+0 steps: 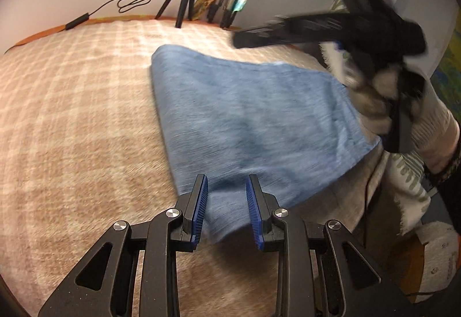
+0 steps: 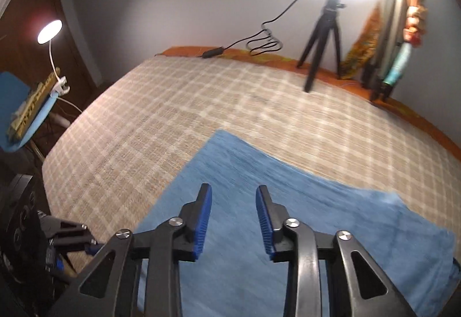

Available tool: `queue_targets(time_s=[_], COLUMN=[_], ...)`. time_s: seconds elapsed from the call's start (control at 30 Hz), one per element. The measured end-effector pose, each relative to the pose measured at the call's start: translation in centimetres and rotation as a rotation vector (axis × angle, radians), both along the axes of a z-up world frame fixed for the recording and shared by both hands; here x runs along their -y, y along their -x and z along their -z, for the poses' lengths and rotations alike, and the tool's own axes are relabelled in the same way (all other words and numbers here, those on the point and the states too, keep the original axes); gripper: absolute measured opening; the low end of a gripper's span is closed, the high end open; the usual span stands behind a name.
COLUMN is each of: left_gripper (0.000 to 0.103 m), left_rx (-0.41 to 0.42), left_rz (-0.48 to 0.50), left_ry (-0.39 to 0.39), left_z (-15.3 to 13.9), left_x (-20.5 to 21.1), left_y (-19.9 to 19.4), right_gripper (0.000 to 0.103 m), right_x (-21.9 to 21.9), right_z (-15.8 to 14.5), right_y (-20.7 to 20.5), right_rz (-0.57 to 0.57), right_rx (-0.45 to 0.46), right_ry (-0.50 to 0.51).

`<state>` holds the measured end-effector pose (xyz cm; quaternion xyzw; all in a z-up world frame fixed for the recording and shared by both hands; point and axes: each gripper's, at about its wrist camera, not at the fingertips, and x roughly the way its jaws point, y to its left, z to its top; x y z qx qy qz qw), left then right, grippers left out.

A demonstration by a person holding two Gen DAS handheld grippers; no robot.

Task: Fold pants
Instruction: 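Open both tools and smooth the folded jeans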

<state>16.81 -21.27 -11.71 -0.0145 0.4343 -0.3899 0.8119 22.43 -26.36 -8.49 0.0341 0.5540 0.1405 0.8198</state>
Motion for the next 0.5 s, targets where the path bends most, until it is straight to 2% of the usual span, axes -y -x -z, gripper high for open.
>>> queue_targets(time_s=[0.2,0.33,0.5], left_gripper=[0.026,0.026,0.026], left_rx=[-0.022,-0.054,-0.128], left_rz=[-0.004,-0.007,-0.038], left_ry=[0.034,0.067,0.151], left_z=[0.4,0.6,1.2], left_x=[-1.3,-2.0,-3.6], left_y=[-0.2,-0.4,-1.4], right_gripper=[0.025,0.022,0.021], right_x=[-4.0,-5.3,-5.9], right_z=[4.0,6.2,8.3], right_y=[-4.6,-6.8,-8.1], right_rz=[-0.061,-0.062,-0.052], right_rx=[-0.065,-0.106,-0.146], right_ry=[0.032,0.051,0.072])
